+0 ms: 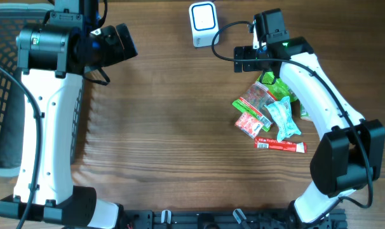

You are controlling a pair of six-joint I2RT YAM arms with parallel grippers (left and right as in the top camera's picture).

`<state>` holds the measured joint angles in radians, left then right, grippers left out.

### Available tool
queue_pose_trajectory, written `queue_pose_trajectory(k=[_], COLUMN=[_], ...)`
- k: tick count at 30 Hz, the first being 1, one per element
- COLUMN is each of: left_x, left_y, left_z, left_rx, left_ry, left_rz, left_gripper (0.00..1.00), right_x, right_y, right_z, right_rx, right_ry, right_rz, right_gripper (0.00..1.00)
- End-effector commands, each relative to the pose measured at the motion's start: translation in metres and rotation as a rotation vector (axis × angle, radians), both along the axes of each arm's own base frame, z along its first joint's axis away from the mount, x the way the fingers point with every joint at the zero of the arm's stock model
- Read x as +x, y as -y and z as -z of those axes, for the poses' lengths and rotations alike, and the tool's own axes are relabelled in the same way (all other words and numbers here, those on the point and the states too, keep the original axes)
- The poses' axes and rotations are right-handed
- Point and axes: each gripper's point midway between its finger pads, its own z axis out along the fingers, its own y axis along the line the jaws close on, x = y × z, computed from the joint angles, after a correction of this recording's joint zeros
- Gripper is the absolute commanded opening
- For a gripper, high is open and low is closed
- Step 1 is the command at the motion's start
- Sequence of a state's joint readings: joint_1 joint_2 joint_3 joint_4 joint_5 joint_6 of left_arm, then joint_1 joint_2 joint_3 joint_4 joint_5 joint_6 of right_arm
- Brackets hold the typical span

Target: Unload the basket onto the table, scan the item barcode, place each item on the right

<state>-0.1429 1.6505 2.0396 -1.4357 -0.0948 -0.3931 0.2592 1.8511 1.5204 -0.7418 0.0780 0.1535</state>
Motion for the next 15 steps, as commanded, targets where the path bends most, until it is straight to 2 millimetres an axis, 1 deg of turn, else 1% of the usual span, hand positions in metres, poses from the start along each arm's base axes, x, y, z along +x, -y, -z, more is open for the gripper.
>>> queue_pose_trajectory(k=[1, 15], left_x=[0.0000, 0.0001], left_y=[-0.0009, -0.0009], left_z=[-0.0012, -0.0013], left_rx=[0.006, 0.006], left_ry=[0.003, 0.003], left_rz=[0.015, 0.015], left_gripper=[1.00, 1.00], right_x=[0.0032, 0.0032], right_y=[-0.0041, -0.0041], right_z=[-0.0178, -0.0178], right_rx=[0.025, 0.025], right_ry=[0.042, 0.042], right_rz=[-0.005, -0.005], right_gripper=[0.99, 1.00])
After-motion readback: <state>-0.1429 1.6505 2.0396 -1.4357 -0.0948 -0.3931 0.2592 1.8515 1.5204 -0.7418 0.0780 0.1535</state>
